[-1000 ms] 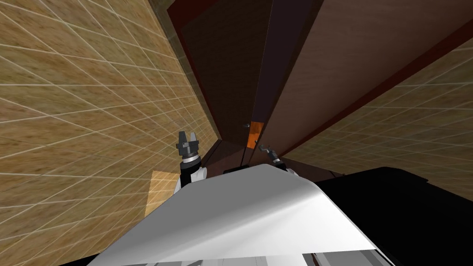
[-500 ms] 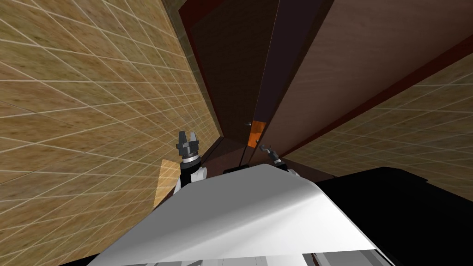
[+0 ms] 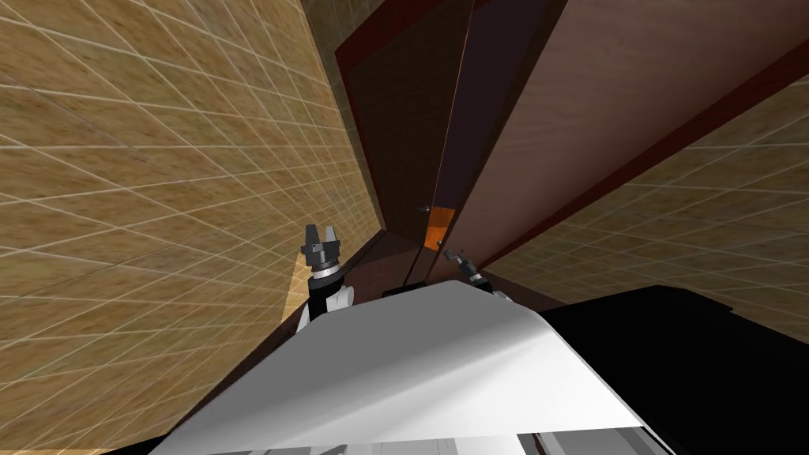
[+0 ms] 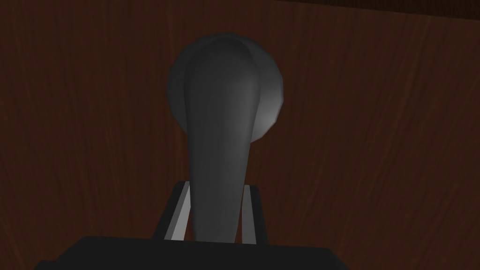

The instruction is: Pull the door open

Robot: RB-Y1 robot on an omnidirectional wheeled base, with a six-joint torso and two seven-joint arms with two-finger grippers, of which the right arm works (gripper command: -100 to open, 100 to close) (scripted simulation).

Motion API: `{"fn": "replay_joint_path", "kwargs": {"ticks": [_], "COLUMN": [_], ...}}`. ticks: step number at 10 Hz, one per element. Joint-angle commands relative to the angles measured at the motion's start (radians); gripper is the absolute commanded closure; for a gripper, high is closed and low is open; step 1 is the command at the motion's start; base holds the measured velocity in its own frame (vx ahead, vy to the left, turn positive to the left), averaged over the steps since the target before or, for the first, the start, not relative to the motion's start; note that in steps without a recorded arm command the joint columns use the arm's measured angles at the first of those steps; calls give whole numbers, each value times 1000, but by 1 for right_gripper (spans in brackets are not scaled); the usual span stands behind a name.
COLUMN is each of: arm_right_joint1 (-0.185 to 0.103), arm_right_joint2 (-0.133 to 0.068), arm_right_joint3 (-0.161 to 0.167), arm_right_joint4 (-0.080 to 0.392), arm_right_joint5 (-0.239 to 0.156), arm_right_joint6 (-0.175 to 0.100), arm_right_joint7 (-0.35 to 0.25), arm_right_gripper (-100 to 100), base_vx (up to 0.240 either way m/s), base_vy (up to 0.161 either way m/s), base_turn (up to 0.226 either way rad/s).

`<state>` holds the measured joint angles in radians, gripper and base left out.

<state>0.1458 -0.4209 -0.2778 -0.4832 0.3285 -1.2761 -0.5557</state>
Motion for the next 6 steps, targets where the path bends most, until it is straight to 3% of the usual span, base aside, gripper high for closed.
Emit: {"fn": "replay_joint_path", "kwargs": {"ticks": [1,4,6], "arm_right_joint1": [6,5,3], "arm_right_joint2": [9,1,-4], "arm_right_joint3": [7,2,-5], "arm_right_joint4": [-6,-1,28], "arm_right_joint5": [9,7,18], "arm_right_joint6": [-13,-7,-35], "arm_right_joint7": [-4,-6,-5], "arm_right_gripper": [100,100,100], "base_vx": [-248,-100,-170], "base_vy": [-88,-28,-25], "base_turn": [213,19,187]}}
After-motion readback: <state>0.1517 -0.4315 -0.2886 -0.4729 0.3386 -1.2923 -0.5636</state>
